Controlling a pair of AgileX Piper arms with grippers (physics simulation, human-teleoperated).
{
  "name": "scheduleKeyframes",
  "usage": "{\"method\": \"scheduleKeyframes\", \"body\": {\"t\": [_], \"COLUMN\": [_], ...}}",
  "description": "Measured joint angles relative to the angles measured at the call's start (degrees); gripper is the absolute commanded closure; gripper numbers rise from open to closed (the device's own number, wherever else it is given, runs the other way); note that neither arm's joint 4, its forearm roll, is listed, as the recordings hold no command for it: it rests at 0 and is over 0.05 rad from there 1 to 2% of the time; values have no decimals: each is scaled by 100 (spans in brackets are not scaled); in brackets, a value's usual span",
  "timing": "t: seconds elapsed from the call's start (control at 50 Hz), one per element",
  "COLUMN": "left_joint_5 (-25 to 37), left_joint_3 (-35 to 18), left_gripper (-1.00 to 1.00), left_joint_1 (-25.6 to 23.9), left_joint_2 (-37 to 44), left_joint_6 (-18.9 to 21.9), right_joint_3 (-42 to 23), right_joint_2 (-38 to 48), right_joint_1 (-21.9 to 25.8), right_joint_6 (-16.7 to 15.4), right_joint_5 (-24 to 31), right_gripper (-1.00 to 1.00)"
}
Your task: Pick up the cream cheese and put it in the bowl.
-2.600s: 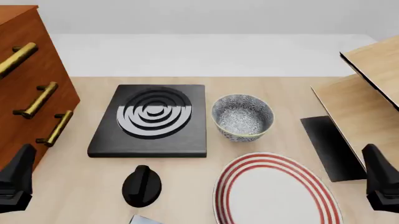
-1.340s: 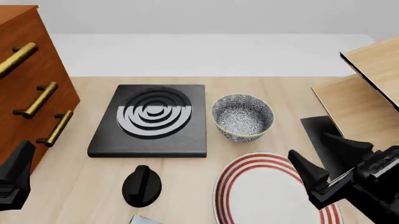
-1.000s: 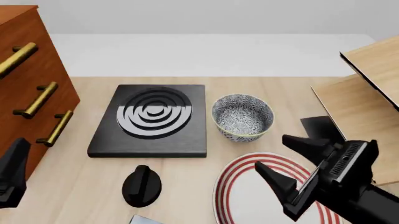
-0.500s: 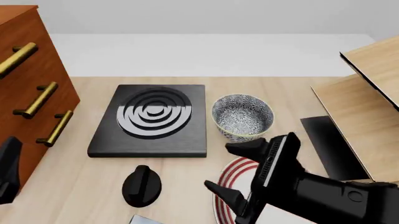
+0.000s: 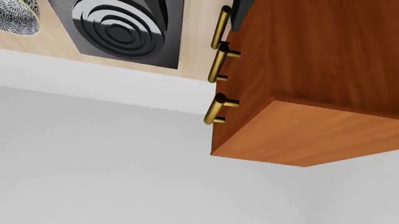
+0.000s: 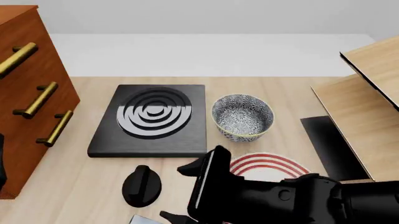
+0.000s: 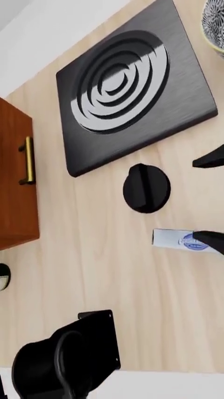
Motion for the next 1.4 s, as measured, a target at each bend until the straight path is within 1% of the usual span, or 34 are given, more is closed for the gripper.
{"method": "scheduleKeyframes", "body": {"t": [0.18, 0.34, 0.86, 1.4], "left_joint_5": [-98, -147, -159, -209], "left_joint_3": [-21, -8, -17, 100], "left_gripper": [-100, -100, -100, -100], "left_joint_1": [289, 398, 376, 338], "left_joint_2": [0, 0, 0, 0], "left_joint_6": [-153, -206, -204, -232], "right_joint_3": [-249, -391, -563, -614], "right_joint_2": [368, 634, 1019, 1316], "right_joint_1": [158, 223, 257, 341], "right_joint_6": [80, 119, 244, 387], "right_joint_5": [54, 33, -142, -388], "right_gripper": [-100, -100, -100, -100]}}
